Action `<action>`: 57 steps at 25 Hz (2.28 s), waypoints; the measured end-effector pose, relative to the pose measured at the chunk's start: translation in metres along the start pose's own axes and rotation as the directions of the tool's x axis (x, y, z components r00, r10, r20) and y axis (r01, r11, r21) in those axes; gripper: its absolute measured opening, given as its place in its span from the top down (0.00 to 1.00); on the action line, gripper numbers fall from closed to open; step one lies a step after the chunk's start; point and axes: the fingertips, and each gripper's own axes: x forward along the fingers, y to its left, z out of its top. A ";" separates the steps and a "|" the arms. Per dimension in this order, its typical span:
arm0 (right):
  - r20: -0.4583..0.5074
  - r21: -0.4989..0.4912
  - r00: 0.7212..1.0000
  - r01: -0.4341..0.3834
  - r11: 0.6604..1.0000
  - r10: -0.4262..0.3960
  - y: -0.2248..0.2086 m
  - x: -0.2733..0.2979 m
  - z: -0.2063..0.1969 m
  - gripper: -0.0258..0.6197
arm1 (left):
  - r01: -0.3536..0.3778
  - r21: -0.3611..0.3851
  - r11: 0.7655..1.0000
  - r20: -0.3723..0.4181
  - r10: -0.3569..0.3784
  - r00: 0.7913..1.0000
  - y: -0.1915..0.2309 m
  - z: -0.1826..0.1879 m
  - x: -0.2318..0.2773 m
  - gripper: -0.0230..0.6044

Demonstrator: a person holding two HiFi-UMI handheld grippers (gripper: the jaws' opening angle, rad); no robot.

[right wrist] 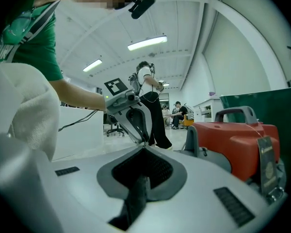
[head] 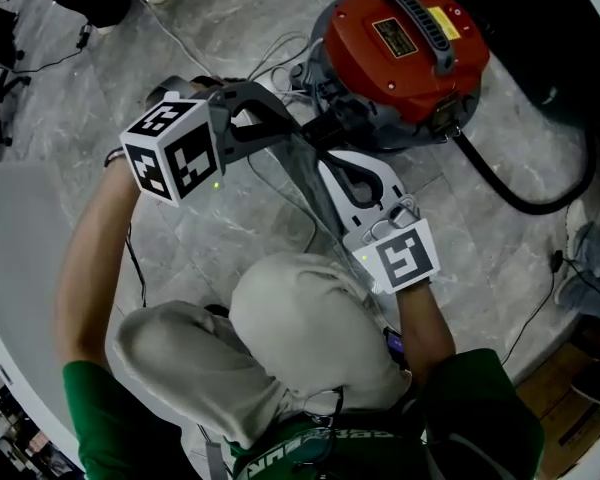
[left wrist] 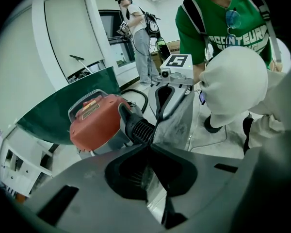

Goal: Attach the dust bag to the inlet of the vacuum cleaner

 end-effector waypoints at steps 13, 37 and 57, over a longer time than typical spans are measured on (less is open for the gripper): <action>0.033 0.039 0.999 0.040 0.998 -0.041 -0.006 0.001 0.000 0.94 | 0.019 0.100 0.995 0.024 -0.021 0.999 0.012 0.004 0.006 0.92; 0.010 0.141 1.000 -0.015 0.990 0.014 -0.010 -0.006 -0.010 0.94 | 0.080 0.112 0.991 0.057 -0.087 0.995 0.017 0.007 0.013 0.93; -0.039 0.118 0.999 -0.014 0.993 0.019 -0.031 -0.012 -0.014 0.93 | 0.017 0.144 0.989 0.039 -0.023 0.999 0.034 0.017 0.027 0.92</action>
